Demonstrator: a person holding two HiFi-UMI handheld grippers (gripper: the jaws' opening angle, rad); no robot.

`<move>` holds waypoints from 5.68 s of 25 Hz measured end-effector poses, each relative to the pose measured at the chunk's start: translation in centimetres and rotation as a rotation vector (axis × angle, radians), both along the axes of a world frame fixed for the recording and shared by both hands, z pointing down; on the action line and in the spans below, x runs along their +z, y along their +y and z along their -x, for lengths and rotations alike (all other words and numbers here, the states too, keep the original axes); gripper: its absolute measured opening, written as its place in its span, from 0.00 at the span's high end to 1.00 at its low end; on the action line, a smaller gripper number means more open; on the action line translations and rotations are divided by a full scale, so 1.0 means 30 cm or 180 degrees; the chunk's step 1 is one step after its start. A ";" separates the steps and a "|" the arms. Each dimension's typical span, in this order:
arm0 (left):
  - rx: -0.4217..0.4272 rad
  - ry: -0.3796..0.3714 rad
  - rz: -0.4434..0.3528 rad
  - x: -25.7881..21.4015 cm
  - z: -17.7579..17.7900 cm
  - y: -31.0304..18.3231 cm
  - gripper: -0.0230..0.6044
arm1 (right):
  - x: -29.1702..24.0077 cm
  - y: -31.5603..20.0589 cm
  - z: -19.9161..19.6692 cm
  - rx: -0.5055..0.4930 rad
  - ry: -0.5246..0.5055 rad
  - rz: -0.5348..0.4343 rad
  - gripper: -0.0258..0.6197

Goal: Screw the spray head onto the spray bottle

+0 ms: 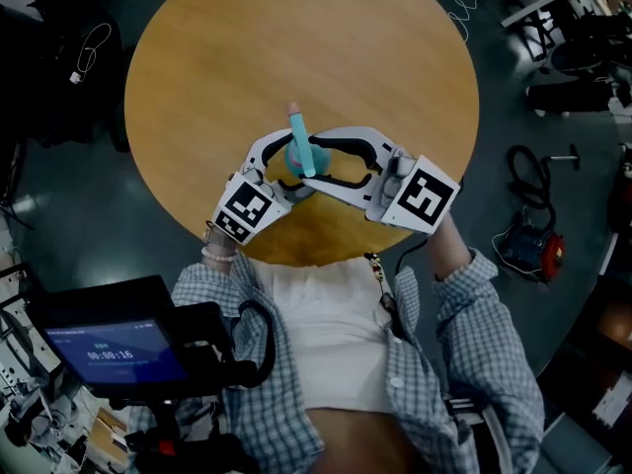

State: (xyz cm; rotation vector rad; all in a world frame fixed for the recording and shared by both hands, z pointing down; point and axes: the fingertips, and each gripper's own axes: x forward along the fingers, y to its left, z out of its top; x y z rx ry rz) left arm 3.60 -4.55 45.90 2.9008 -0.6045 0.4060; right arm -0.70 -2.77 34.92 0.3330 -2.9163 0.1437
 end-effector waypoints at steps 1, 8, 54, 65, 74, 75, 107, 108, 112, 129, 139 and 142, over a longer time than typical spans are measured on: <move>0.0089 0.0044 0.0020 -0.006 -0.008 0.015 0.31 | 0.001 0.008 0.005 -0.0114 0.0034 0.0001 0.67; 0.0099 -0.0208 -0.0019 0.035 -0.019 0.028 0.31 | 0.034 0.022 0.022 -0.0220 0.0314 -0.0263 0.76; -0.0745 -0.0528 -0.0153 0.082 0.034 -0.076 0.31 | 0.072 -0.070 -0.005 0.0645 0.0683 -0.0339 0.77; -0.1198 -0.0712 -0.0106 0.111 0.059 -0.121 0.31 | 0.095 -0.118 -0.023 0.1778 0.0016 0.0237 0.76; -0.0449 -0.0274 -0.0010 0.061 0.067 -0.066 0.31 | -0.054 0.001 -0.129 0.0272 -0.0559 0.0509 0.60; -0.0334 -0.0231 0.0009 0.056 0.061 -0.052 0.31 | -0.056 -0.009 -0.145 0.0281 -0.0479 0.0356 0.60; 0.0983 -0.0571 0.0162 0.119 -0.062 0.161 0.33 | 0.151 0.143 0.078 -0.1121 0.1449 -0.0968 0.73; 0.0996 -0.0599 0.0162 0.123 -0.063 0.164 0.33 | 0.164 0.148 0.083 -0.1169 0.1459 -0.1003 0.73; 0.0818 -0.0655 0.0150 0.137 -0.048 0.130 0.33 | 0.167 0.122 0.093 -0.0983 0.1310 -0.0964 0.76; -0.0394 -0.0912 0.0165 0.311 0.056 -0.029 0.33 | 0.321 -0.104 -0.027 0.1156 0.0192 -0.0187 0.77; -0.0341 -0.0966 0.0042 0.332 0.044 0.001 0.32 | 0.340 -0.035 0.013 0.0917 0.0440 -0.0427 0.77; -0.0354 -0.0946 0.0047 0.332 0.048 0.001 0.32 | 0.347 -0.028 0.015 0.0829 0.0514 -0.0383 0.77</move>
